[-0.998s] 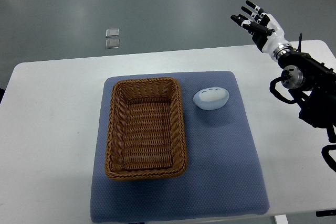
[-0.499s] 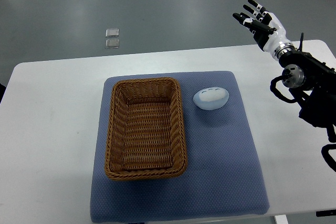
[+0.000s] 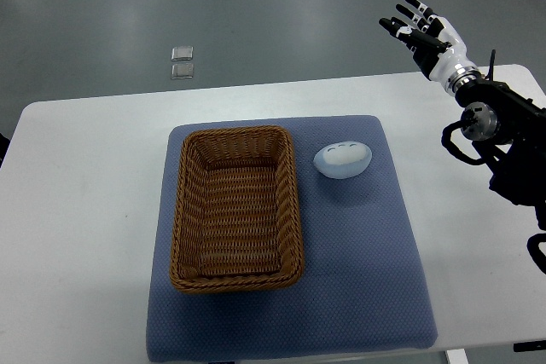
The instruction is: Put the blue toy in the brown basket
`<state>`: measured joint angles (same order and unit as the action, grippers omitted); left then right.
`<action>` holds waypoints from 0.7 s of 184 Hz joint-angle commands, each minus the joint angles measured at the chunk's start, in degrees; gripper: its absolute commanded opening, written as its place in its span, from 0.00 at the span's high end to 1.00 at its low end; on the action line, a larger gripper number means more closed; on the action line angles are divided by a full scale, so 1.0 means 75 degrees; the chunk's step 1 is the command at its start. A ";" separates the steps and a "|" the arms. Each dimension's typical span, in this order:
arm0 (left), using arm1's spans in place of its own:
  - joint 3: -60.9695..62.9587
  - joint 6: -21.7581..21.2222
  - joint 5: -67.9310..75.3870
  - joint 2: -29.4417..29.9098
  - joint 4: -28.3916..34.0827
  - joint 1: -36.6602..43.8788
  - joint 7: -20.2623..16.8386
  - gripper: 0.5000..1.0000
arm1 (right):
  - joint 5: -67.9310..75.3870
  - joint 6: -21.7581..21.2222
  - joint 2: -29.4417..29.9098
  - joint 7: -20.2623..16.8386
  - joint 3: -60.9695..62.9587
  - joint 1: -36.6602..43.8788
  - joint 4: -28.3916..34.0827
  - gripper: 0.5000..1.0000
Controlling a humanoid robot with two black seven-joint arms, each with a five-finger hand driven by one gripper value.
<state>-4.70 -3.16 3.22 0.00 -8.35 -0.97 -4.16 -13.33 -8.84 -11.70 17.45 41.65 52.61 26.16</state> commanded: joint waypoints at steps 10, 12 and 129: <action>-0.0006 0.0000 -0.0008 0.0000 0.0000 0.0000 0.0004 0.00 | -0.0285 0.0581 -0.0619 -0.0019 -0.0678 0.0028 0.0965 0.19; -0.0006 0.0000 0.0004 0.0000 0.0000 -0.0011 0.0004 0.00 | -0.0308 0.0604 -0.0666 -0.0019 -0.0771 0.0040 0.1023 0.19; 0.0006 0.0000 0.0004 0.0000 0.0000 -0.0011 -0.0008 0.00 | -0.6531 -0.0345 -0.2424 0.0005 -0.2390 0.0825 0.3028 0.19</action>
<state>-4.66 -3.16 3.24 0.00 -8.35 -1.06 -4.19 -54.87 -9.29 -28.88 17.65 24.77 57.37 45.98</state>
